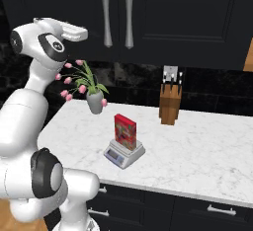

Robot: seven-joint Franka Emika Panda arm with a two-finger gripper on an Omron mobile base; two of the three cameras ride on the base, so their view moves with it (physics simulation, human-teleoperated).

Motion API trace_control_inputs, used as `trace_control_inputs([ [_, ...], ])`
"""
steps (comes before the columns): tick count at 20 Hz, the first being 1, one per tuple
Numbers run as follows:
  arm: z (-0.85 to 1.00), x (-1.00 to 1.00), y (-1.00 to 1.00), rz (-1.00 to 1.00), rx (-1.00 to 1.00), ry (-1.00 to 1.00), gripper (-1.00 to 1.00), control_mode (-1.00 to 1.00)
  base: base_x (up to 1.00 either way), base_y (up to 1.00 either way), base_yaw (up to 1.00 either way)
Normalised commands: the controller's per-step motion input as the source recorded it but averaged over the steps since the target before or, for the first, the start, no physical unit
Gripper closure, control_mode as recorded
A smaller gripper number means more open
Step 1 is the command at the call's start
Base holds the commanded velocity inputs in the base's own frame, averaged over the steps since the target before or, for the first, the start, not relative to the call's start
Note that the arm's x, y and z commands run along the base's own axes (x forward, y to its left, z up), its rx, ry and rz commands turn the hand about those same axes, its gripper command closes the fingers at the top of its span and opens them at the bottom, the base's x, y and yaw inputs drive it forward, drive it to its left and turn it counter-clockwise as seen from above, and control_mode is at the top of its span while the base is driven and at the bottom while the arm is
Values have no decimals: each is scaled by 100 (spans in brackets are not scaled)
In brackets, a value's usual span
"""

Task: Pick the cereal and place it on the digital scale for weighing, and close the cabinet.

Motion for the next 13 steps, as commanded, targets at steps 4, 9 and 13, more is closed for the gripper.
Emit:
trace_control_inputs([
  [4, 0, 67, -33, 5, 3, 6, -100, -100, 0, 0, 0],
  [9, -29, 50, -33, 10, 2, 22, -100, -100, 0, 0, 0],
  [13, -57, 45, -48, 11, 3, 26, -100, -100, 0, 0, 0],
])
